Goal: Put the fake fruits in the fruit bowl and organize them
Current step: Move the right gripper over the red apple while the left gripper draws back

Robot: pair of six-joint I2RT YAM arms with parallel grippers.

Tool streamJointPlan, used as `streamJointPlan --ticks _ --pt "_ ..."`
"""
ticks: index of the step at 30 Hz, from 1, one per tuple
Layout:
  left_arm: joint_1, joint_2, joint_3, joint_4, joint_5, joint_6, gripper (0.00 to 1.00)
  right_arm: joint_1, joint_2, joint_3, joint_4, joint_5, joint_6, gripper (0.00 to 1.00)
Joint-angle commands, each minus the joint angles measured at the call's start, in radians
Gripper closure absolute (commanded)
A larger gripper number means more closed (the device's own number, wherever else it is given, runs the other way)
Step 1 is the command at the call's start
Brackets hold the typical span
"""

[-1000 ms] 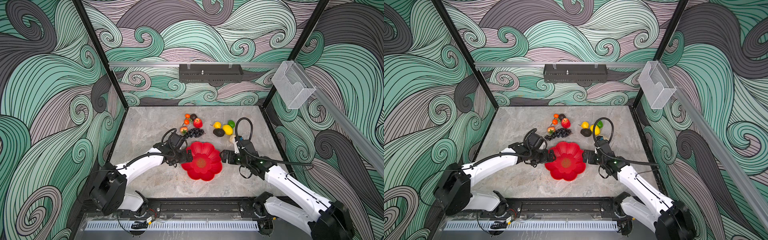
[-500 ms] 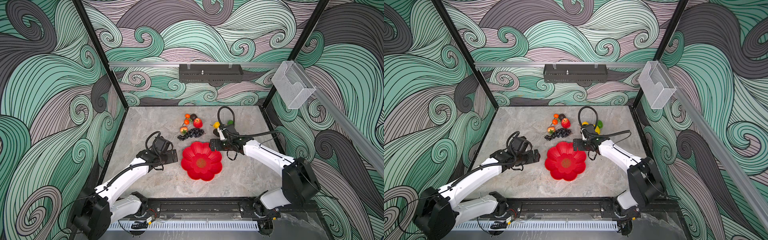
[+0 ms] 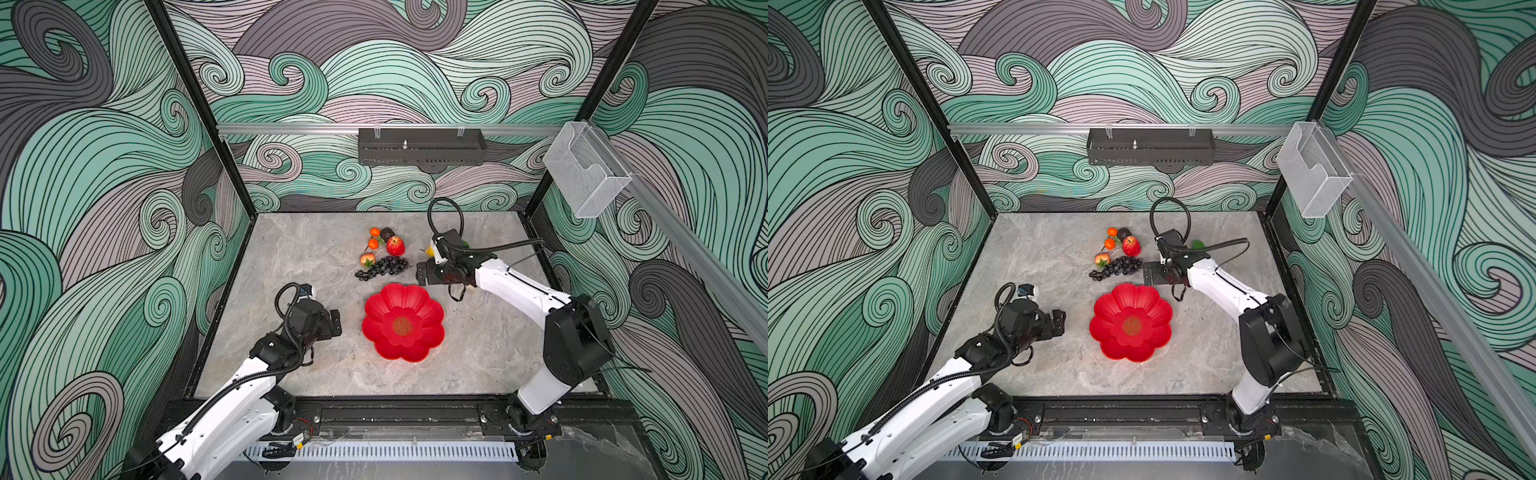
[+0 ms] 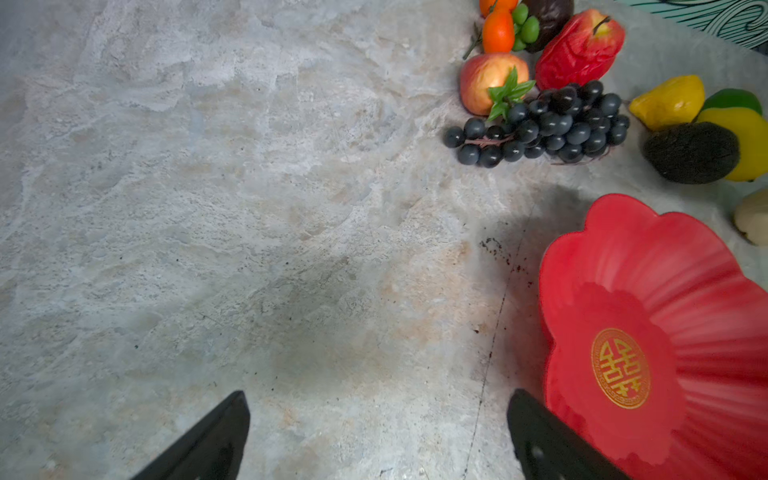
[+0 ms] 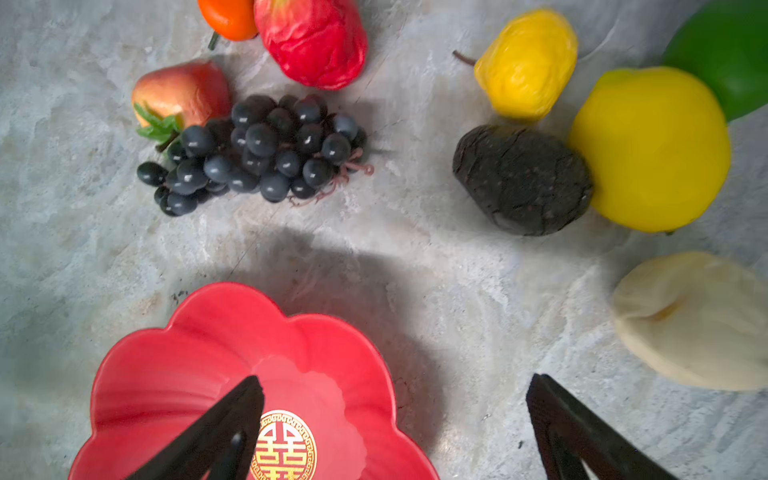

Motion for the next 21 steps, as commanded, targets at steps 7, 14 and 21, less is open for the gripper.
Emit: streamJointPlan --ticks 7,14,21 --pt "0.003 -0.045 -0.013 0.063 -0.037 0.04 0.01 -0.058 0.169 0.209 -0.113 0.091 -0.036 0.0" --pt "0.002 -0.018 -0.001 0.053 -0.052 0.029 0.01 -0.047 0.308 0.41 -0.154 0.01 -0.058 0.0" --pt "0.003 -0.022 -0.001 0.051 -0.067 0.019 0.01 0.011 0.455 0.613 -0.202 -0.006 -0.079 0.0"
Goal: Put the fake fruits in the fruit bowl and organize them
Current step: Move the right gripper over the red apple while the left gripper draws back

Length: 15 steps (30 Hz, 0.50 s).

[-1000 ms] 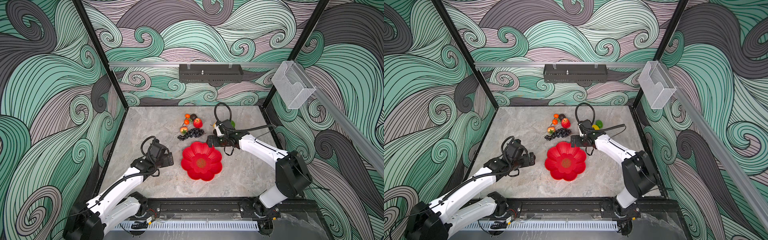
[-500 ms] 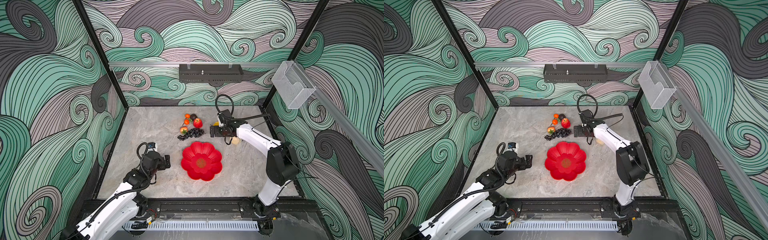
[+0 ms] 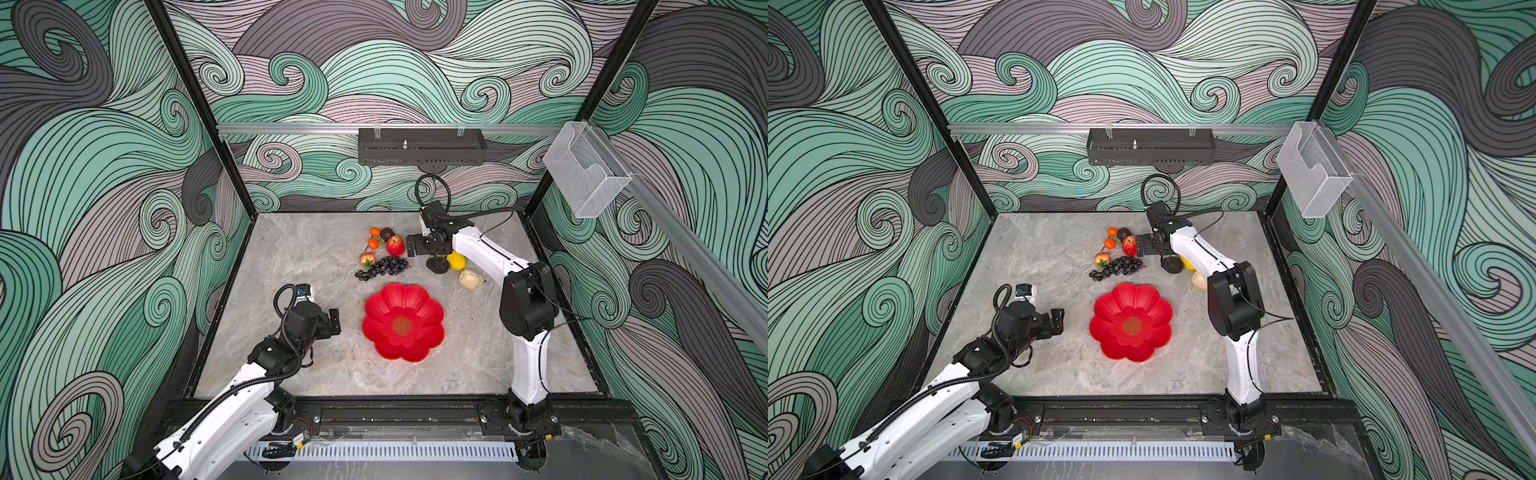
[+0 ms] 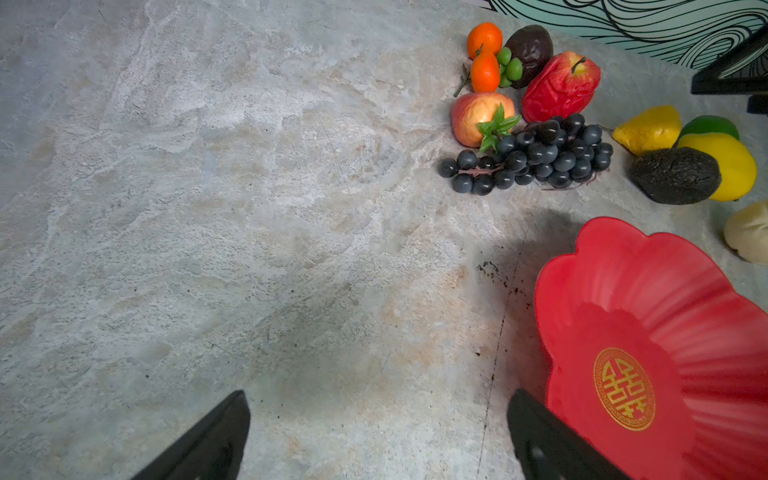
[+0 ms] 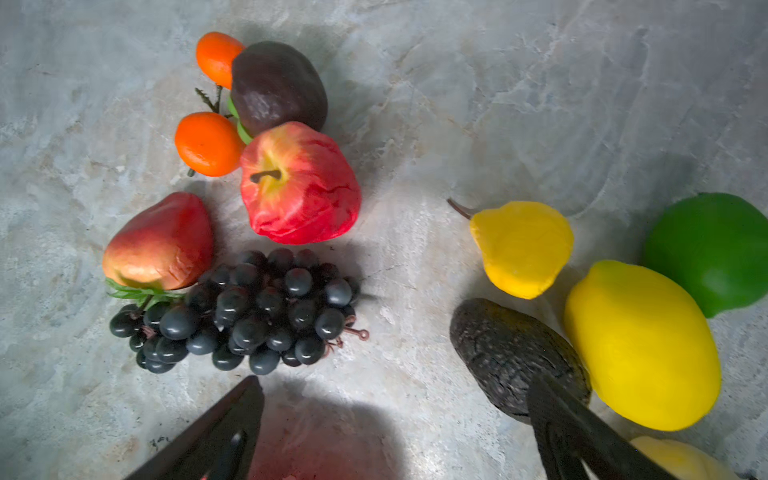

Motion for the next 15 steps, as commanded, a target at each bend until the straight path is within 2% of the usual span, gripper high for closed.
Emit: streamJointPlan --ticks 1,15 --pt "0.002 0.0 0.017 0.004 -0.029 -0.008 0.01 0.034 0.062 0.089 -0.058 -0.016 -0.028 0.0" --pt "0.003 0.009 0.012 0.027 -0.019 -0.004 0.01 0.051 0.319 0.418 -0.142 -0.024 -0.081 0.02"
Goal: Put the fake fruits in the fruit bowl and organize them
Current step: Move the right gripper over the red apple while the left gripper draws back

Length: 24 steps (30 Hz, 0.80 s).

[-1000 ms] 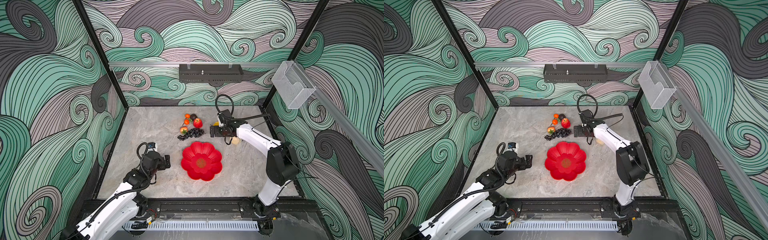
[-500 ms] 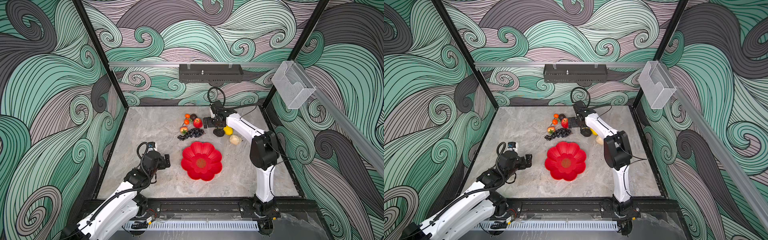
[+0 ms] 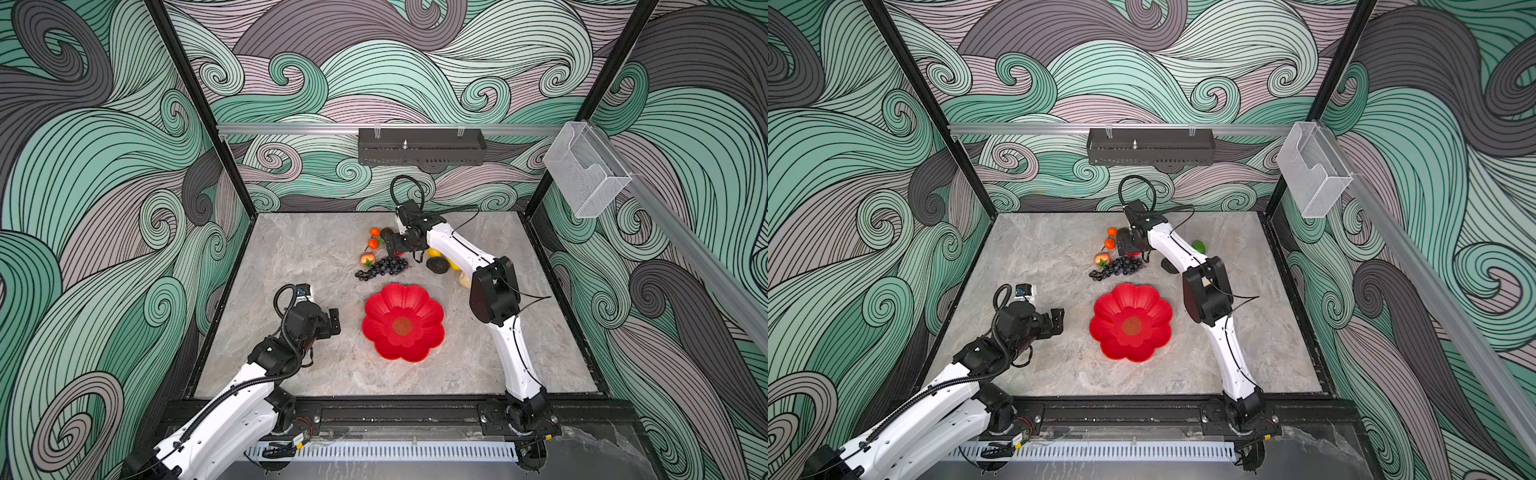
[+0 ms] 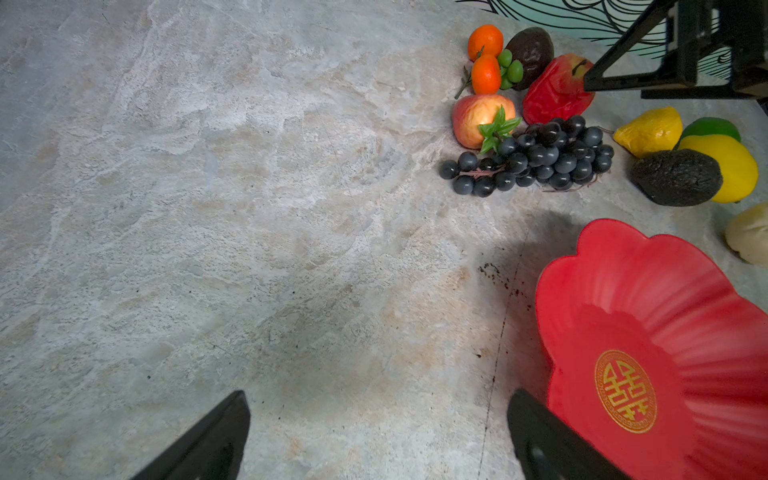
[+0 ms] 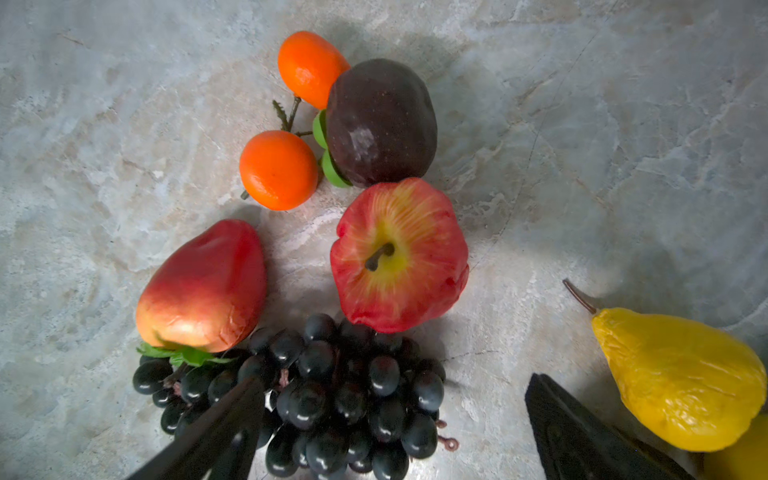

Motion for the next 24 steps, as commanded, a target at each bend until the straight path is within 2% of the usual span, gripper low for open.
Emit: streamJointPlan --ticks 1,9,18,24 --pt "0.003 0.011 0.014 0.024 -0.016 -0.003 0.01 -0.003 0.045 0.08 -0.051 0.001 -0.028 0.02" --pt "0.002 0.029 0.015 0.032 -0.022 -0.003 0.01 -0.004 0.167 0.246 -0.097 0.017 -0.047 0.11" --pt "0.004 0.047 0.014 0.049 -0.015 0.0 0.01 -0.002 0.218 0.308 -0.103 0.043 -0.058 0.32" --pt "0.004 0.055 0.018 0.046 -0.015 0.0 0.01 -0.002 0.213 0.312 -0.103 0.062 -0.071 0.39"
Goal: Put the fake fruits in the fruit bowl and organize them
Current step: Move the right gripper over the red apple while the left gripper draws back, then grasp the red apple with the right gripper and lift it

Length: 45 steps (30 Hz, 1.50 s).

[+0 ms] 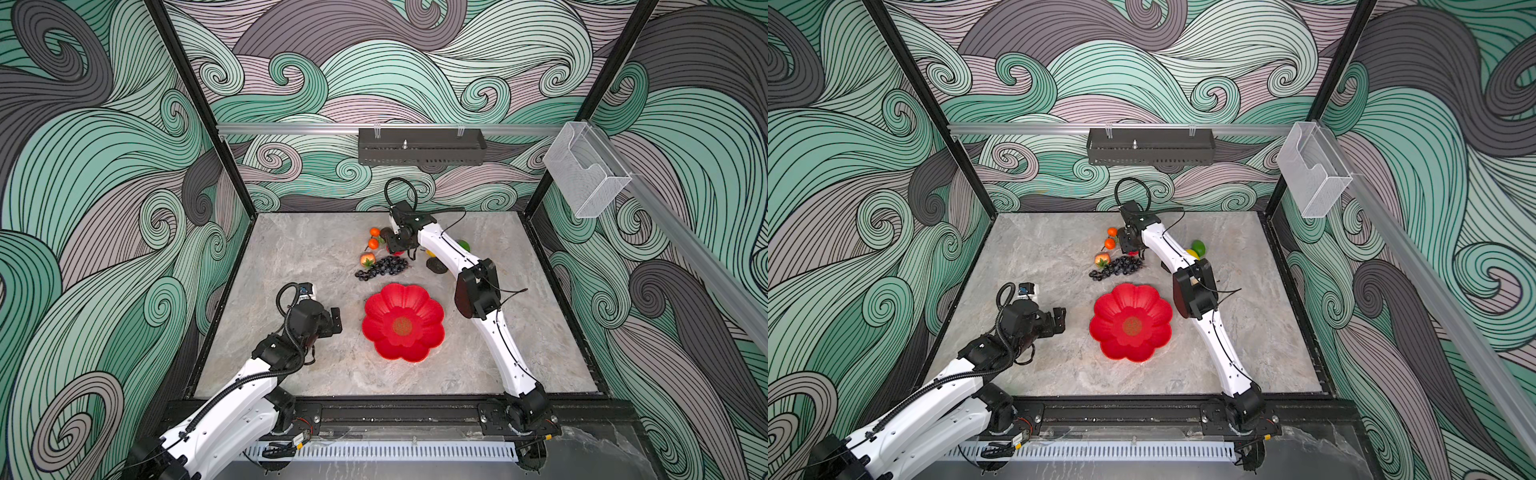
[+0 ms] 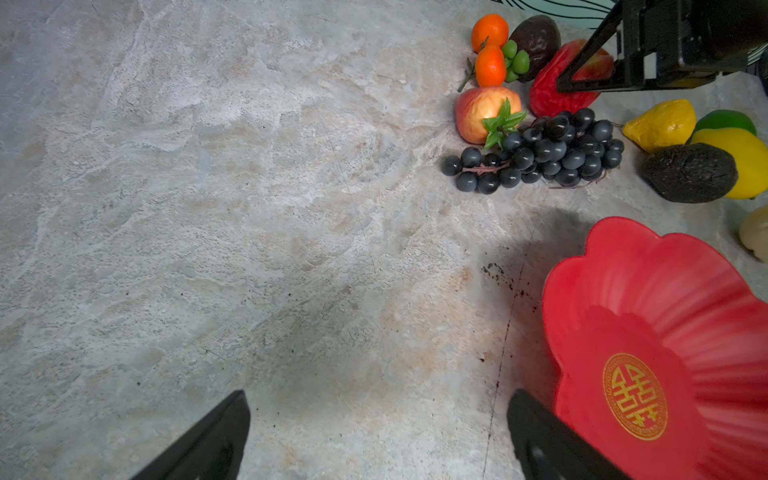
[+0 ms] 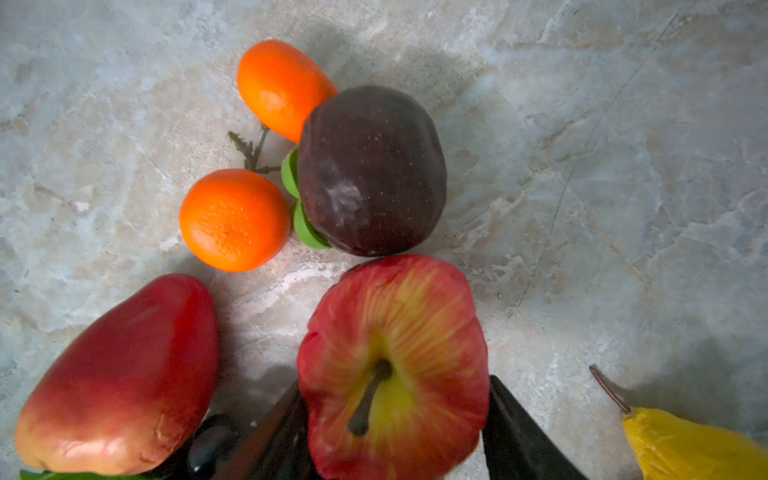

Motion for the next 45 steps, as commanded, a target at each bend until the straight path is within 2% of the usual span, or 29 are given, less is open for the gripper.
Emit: streamJointPlan --ticks 1,9,13,17,23,29,32,37,39,45 --pt "0.003 0.0 0.018 0.011 -0.014 0.0 0.01 0.0 -0.004 0.026 -0.019 0.029 -0.017 0.4" --pt "0.003 -0.001 0.018 0.01 -0.011 0.002 0.01 0.0 -0.125 -0.039 -0.028 0.029 -0.036 0.42" --pt "-0.005 -0.015 0.021 0.015 0.056 0.052 0.02 0.0 -0.245 -0.138 -0.028 0.016 -0.036 0.43" --pt "-0.03 -0.026 0.002 0.105 0.104 0.075 0.02 0.008 -0.388 -0.293 0.004 0.004 -0.011 0.44" --pt "-0.089 0.007 0.012 0.361 0.177 0.13 0.01 0.045 -0.647 -0.599 0.068 -0.047 0.036 0.44" --pt "-0.126 0.149 0.05 0.607 0.337 0.241 0.01 0.072 -0.891 -0.889 0.113 -0.131 0.069 0.45" --pt "-0.176 0.188 0.053 0.689 0.41 0.333 0.03 0.074 -0.998 -1.003 0.127 -0.181 0.089 0.45" --pt "-0.291 0.238 0.05 0.777 0.442 0.513 0.05 0.093 -1.128 -1.133 0.125 -0.253 0.106 0.46" --pt "-0.318 0.268 0.062 0.789 0.456 0.546 0.04 0.111 -1.162 -1.167 0.122 -0.261 0.113 0.46" --pt "-0.383 0.373 0.128 0.796 0.408 0.607 0.07 0.178 -1.218 -1.231 0.132 -0.261 0.128 0.47"
